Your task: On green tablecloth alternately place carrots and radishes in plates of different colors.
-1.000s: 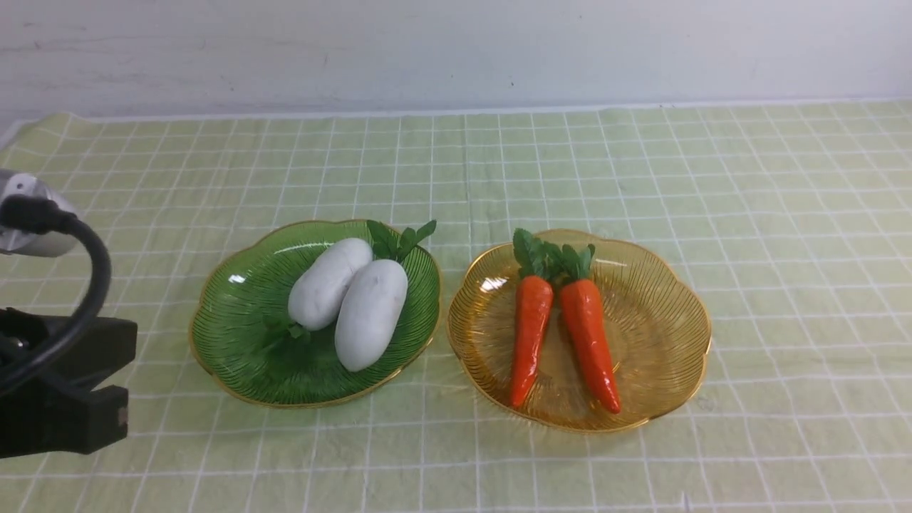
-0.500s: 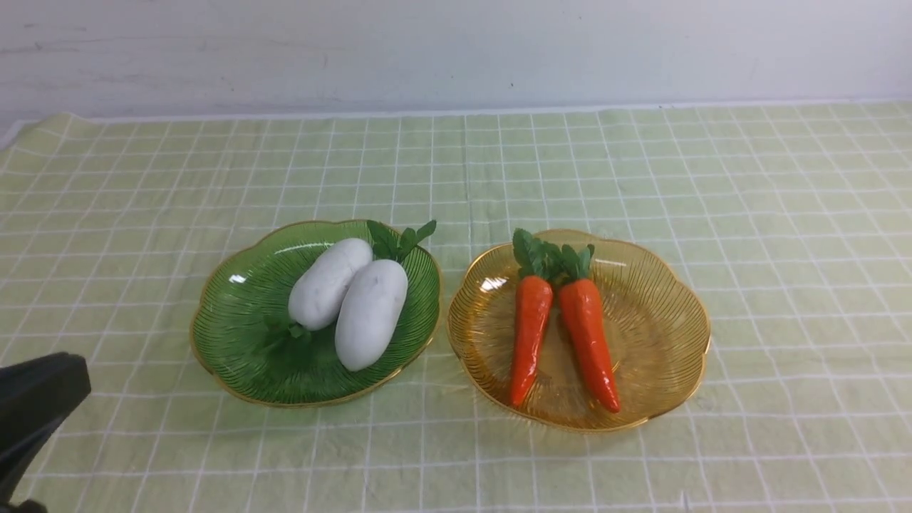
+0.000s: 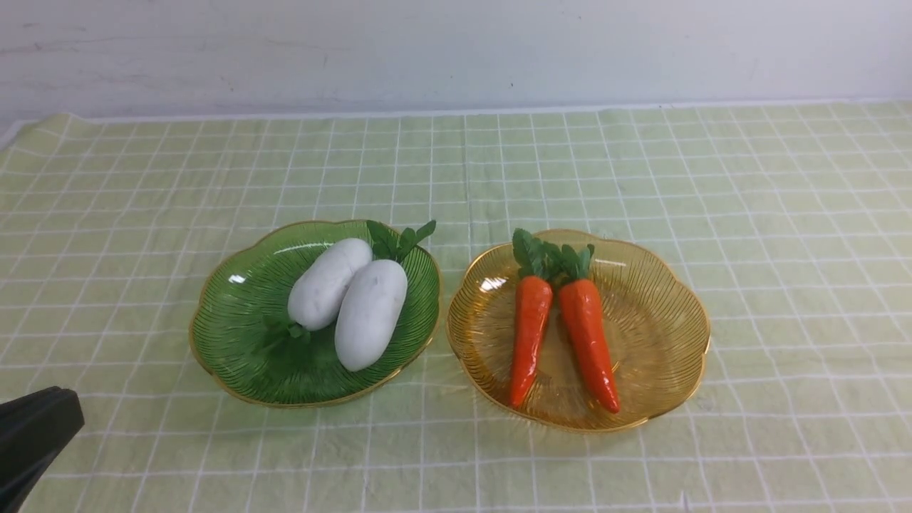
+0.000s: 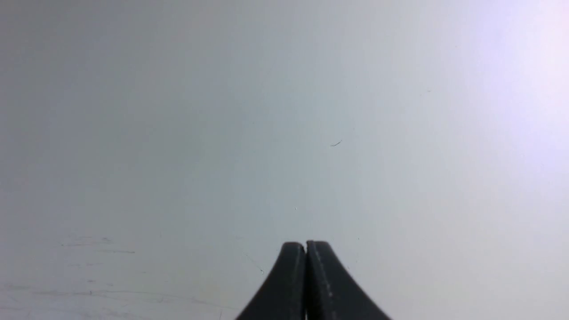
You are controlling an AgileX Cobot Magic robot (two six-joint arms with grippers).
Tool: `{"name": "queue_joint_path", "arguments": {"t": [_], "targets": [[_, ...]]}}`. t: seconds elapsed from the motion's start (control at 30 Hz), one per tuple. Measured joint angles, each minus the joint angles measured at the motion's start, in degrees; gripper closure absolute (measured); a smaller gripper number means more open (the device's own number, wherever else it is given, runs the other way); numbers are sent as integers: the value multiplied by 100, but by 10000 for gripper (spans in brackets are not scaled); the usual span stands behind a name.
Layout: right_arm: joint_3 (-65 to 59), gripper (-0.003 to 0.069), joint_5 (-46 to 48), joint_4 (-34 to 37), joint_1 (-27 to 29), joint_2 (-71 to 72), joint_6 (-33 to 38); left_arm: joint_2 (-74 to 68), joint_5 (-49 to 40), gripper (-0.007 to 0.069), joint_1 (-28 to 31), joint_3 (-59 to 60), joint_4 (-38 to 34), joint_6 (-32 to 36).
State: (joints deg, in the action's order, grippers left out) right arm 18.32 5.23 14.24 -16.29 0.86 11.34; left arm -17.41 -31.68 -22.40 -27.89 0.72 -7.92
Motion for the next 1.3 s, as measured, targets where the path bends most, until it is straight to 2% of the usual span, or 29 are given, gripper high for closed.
{"name": "queue_joint_path", "arguments": {"t": [0.2,0.4,0.6,0.7,1.3], "targets": [[0,673,7,0,0,6,7,120,65,632,56,115,59,199],[0,673,18,0,0,6,21,1140,809,632,1170,1306,-41,571],[0,673,18,0,0,6,21,1734,1050,632,1823,2520,-141,930],[0,673,25,0,0,6,21,1797,1035,632,1886,2920,-141,984],[0,673,44,0,0,6,27,1799,980,632,1897,2940,-152,1009]]}}
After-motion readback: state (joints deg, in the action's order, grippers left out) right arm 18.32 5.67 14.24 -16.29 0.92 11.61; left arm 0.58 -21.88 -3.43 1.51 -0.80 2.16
